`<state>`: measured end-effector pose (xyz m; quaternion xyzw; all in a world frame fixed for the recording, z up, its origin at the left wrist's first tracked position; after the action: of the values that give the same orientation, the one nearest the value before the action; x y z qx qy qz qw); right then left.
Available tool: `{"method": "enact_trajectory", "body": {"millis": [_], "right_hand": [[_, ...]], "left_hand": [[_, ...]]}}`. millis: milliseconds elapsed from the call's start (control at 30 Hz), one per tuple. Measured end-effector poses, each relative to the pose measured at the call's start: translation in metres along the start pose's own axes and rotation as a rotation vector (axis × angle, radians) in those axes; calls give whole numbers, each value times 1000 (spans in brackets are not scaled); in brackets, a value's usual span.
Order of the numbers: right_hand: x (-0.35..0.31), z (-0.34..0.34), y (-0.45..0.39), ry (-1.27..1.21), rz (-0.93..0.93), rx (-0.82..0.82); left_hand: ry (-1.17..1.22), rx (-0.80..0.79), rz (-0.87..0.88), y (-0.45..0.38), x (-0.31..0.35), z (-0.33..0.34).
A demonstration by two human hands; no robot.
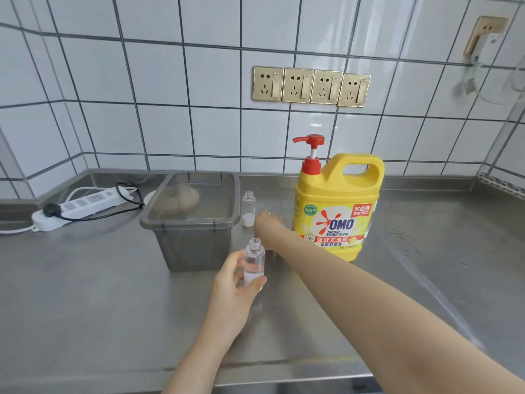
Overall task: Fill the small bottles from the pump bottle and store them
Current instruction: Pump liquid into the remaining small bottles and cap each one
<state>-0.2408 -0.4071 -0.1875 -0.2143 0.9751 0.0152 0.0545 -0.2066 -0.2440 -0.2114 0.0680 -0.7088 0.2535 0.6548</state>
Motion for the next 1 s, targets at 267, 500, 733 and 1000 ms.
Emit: {"method": "enact_trajectory", "body": {"millis": [267, 500, 733, 1000], "right_hand": [[0, -2, 5, -57, -100, 32], [-3, -34, 54, -196, -334, 26], [44, -111, 114, -469, -296, 199], [33, -132, 138, -471, -390, 202]], "left_hand": [[-6, 12, 9, 0, 2, -2], [7, 19, 11, 2, 5, -4], [-32, 15, 34, 1, 8, -3], [-107, 12, 63, 4, 10, -2]]}}
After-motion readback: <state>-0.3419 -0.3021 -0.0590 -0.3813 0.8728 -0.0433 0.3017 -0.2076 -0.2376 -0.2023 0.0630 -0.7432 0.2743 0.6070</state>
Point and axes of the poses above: each hand's wrist, its own y-axis away from the middle knuckle, its own z-axis out of the palm, x = y × z, the point moved 10 cm from there along -y, towards the middle knuckle, and after that the axes turned 3 degrees about x, right-handed, at the moved point
